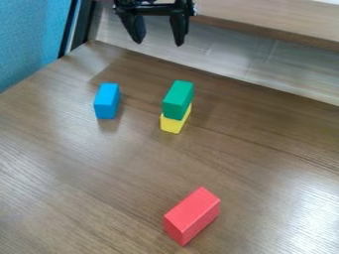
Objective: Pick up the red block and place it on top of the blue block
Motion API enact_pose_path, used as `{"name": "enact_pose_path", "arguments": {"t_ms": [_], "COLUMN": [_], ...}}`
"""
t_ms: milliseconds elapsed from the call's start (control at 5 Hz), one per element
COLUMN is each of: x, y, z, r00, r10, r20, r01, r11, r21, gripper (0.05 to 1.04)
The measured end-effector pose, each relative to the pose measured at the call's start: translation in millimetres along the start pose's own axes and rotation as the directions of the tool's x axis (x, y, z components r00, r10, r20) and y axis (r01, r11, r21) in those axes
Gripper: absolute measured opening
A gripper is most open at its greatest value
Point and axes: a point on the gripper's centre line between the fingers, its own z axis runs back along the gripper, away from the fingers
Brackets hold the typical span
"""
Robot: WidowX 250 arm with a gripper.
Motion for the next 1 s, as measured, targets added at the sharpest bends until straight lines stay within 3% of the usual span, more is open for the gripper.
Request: {"name": "enact_pose_path", "arguments": {"t_ms": [400, 600, 1000], "x": [-9.8, -27.9, -87.2], "y": [-1.4, -18.7, -51.6], "z": [-24.5, -35.2, -24.4], "r00": [0.996, 0.989, 0.959], "r10": [-0.016, -0.077, -0.23], "r20": [-0.088, -0.127, -0.163], "r01": [0.015, 0.073, 0.213], "r11": [1.0, 0.997, 0.971], "r21": [-0.014, -0.037, -0.112], "gripper": [1.0, 1.0, 1.0]}}
